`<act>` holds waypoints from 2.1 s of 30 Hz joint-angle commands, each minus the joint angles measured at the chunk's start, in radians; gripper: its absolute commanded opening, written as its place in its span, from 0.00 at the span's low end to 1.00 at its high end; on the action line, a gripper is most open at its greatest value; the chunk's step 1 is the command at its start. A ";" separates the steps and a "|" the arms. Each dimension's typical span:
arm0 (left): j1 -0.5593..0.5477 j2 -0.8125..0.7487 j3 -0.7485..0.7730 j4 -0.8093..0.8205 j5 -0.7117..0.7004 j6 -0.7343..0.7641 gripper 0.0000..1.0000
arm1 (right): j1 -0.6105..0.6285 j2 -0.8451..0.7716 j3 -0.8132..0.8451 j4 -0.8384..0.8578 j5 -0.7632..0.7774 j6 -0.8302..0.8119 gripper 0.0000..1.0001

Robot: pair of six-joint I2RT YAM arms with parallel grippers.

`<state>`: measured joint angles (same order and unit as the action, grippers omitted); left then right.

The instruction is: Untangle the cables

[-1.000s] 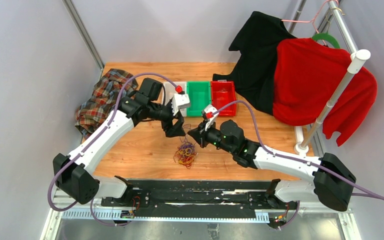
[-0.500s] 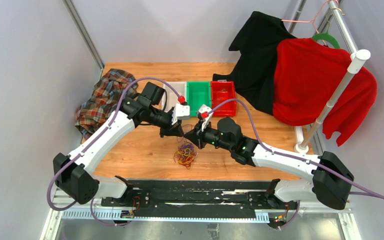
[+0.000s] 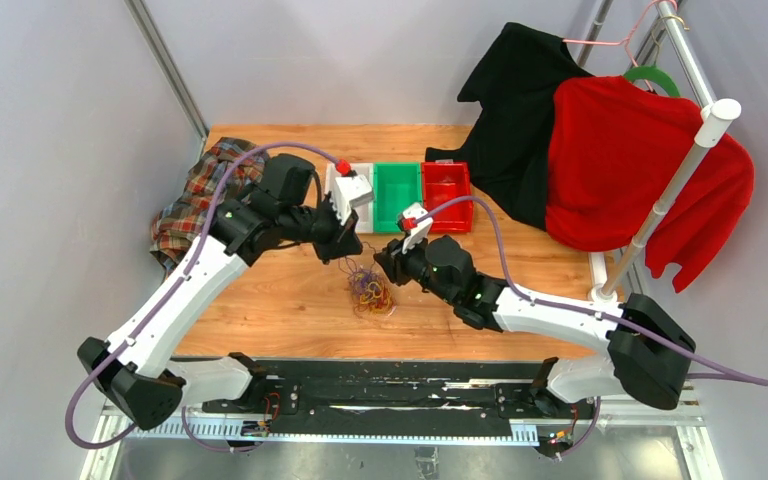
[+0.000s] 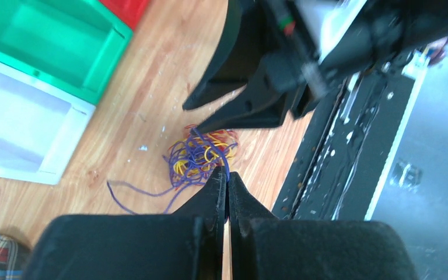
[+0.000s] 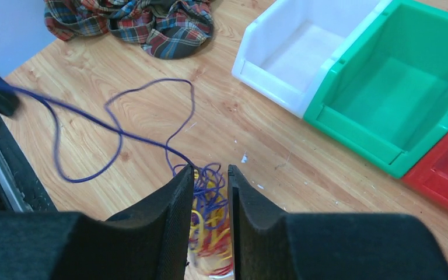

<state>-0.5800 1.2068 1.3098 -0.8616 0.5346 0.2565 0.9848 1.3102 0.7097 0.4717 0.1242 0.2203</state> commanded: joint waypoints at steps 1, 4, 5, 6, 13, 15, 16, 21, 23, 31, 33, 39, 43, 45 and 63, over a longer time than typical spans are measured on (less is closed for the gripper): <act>-0.006 -0.045 0.107 0.019 0.014 -0.146 0.01 | 0.031 0.036 0.018 0.096 0.063 0.013 0.28; -0.006 -0.052 0.141 0.008 0.020 -0.179 0.01 | 0.042 0.043 0.007 0.149 0.050 0.024 0.29; -0.006 -0.058 0.149 0.007 0.019 -0.183 0.01 | 0.044 0.043 0.001 0.163 0.055 0.028 0.30; -0.006 -0.064 0.156 0.006 0.019 -0.188 0.01 | 0.046 0.044 -0.004 0.173 0.061 0.034 0.31; -0.006 -0.083 0.201 -0.012 0.055 -0.243 0.01 | 0.048 0.068 0.020 0.190 0.125 0.039 0.33; -0.006 -0.089 0.208 -0.014 0.062 -0.256 0.01 | 0.048 0.075 0.032 0.197 0.118 0.034 0.34; -0.006 -0.091 0.212 -0.014 0.064 -0.259 0.01 | 0.049 0.081 0.040 0.195 0.117 0.034 0.34; -0.006 -0.086 0.256 -0.033 0.091 -0.286 0.01 | 0.052 0.128 0.042 0.218 0.116 0.058 0.34; -0.006 -0.084 0.278 -0.034 0.101 -0.300 0.01 | 0.057 0.158 0.042 0.226 0.106 0.069 0.34; -0.006 -0.060 0.474 -0.074 0.085 -0.280 0.01 | 0.069 0.266 -0.101 0.360 0.158 0.097 0.36; -0.006 -0.047 0.539 -0.086 0.055 -0.255 0.01 | 0.070 0.280 -0.132 0.384 0.161 0.103 0.35; -0.006 -0.009 0.732 -0.086 -0.079 -0.143 0.00 | 0.074 0.284 -0.215 0.403 0.181 0.119 0.35; -0.005 0.011 0.834 -0.087 -0.196 -0.041 0.00 | 0.081 0.278 -0.252 0.400 0.178 0.125 0.35; -0.006 0.019 0.885 -0.085 -0.234 0.009 0.00 | 0.081 0.276 -0.262 0.404 0.177 0.128 0.34; -0.006 0.027 0.874 -0.085 -0.240 0.062 0.00 | 0.182 0.088 0.005 0.144 0.114 -0.156 0.54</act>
<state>-0.5804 1.2358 2.1910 -0.9745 0.2794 0.3111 1.1385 1.3788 0.6537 0.6792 0.2794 0.1574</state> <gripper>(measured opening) 0.018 0.530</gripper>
